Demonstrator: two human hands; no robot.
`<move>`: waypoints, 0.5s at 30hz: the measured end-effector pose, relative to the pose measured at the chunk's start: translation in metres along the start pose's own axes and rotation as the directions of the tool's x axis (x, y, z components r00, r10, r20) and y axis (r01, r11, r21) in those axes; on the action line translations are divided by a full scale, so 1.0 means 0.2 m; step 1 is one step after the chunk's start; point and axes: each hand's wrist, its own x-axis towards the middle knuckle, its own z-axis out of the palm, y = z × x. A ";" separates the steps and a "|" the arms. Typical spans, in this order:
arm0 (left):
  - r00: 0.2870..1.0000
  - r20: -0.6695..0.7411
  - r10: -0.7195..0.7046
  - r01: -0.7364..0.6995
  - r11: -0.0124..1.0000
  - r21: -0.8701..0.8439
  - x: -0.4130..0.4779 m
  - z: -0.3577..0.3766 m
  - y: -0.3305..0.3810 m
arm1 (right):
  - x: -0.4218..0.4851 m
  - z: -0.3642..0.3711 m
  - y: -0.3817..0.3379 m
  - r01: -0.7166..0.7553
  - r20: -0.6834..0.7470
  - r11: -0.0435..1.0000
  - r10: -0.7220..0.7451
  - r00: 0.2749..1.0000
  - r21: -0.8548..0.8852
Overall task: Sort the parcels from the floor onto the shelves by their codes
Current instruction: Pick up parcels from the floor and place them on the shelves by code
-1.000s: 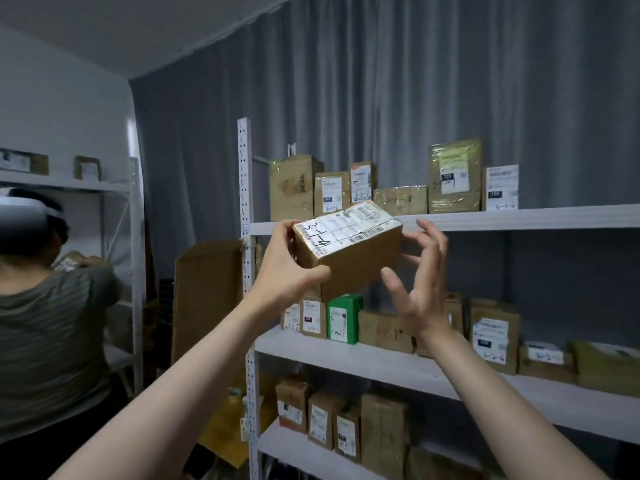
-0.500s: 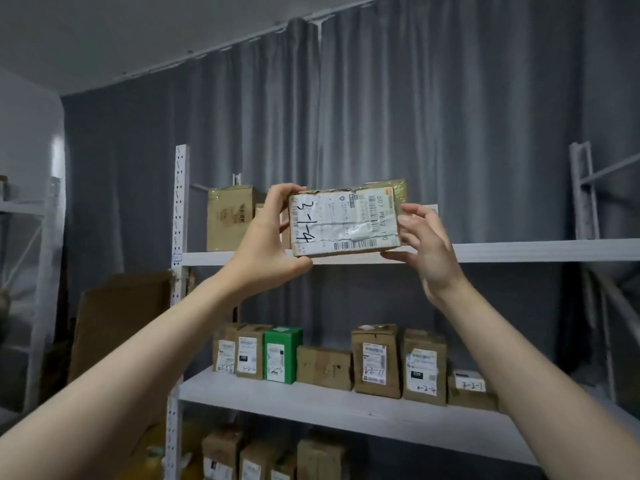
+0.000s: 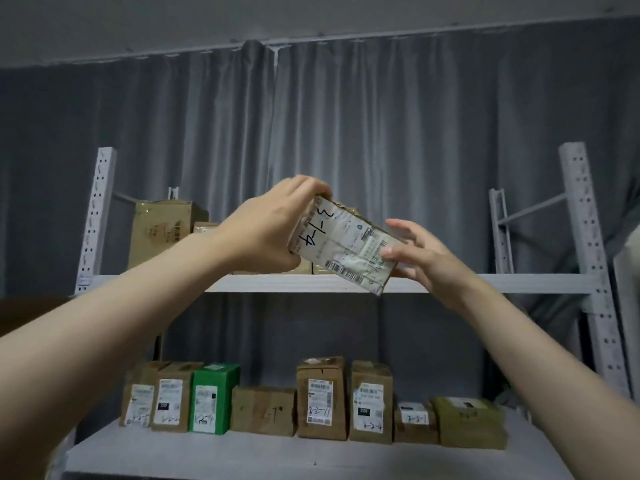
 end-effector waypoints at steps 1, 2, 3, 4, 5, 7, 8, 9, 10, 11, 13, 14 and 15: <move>1.000 -0.003 0.002 -0.002 1.000 0.020 0.01 0.00 -0.02 | 0.02 0.00 -0.02 0.012 -0.043 1.000 -0.012 0.999 0.011; 1.000 -0.007 0.007 -0.006 0.999 0.037 0.02 0.01 -0.03 | 0.04 -0.01 -0.04 0.023 -0.082 1.000 -0.022 0.996 0.020; 1.000 -0.009 0.012 -0.012 0.999 0.052 0.02 0.02 -0.06 | 0.07 -0.01 -0.07 0.035 -0.113 0.999 -0.032 0.993 0.019; 1.000 -0.010 0.016 -0.015 0.998 0.066 0.03 0.02 -0.08 | 0.09 0.00 -0.10 0.046 -0.135 0.999 -0.044 0.990 0.009; 1.000 -0.013 0.015 -0.014 0.997 0.074 0.03 0.02 -0.10 | 0.11 0.01 -0.12 0.058 -0.149 0.998 -0.059 0.987 -0.011; 1.000 -0.027 0.011 -0.010 0.998 0.069 0.03 0.03 -0.16 | 0.16 0.03 -0.17 0.080 -0.175 0.995 -0.090 0.981 -0.060; 0.999 -0.034 0.004 -0.002 0.998 0.061 0.03 0.03 -0.18 | 0.19 0.05 -0.19 0.090 -0.184 0.991 -0.106 0.977 -0.094; 0.999 -0.040 -0.011 0.013 0.998 0.056 0.03 0.04 -0.21 | 0.21 0.07 -0.21 0.100 -0.192 0.987 -0.124 0.974 -0.128; 0.998 -0.051 -0.027 0.030 0.998 0.054 0.03 0.04 -0.24 | 0.24 0.09 -0.24 0.109 -0.202 0.982 -0.140 0.969 -0.157; 0.997 -0.071 -0.042 0.046 0.997 0.054 0.04 0.05 -0.27 | 0.28 0.11 -0.26 0.115 -0.218 0.978 -0.152 0.964 -0.177; 0.989 -0.132 -0.069 0.077 0.996 0.052 0.04 0.08 -0.30 | 0.34 0.14 -0.31 0.122 -0.253 0.973 -0.170 0.952 -0.195; 0.983 -0.164 -0.084 0.092 0.995 0.043 0.04 0.10 -0.32 | 0.38 0.16 -0.34 0.125 -0.267 0.970 -0.179 0.947 -0.207; 0.976 -0.192 -0.103 0.109 0.994 0.020 0.03 0.11 -0.33 | 0.41 0.18 -0.37 0.128 -0.272 0.965 -0.190 0.943 -0.230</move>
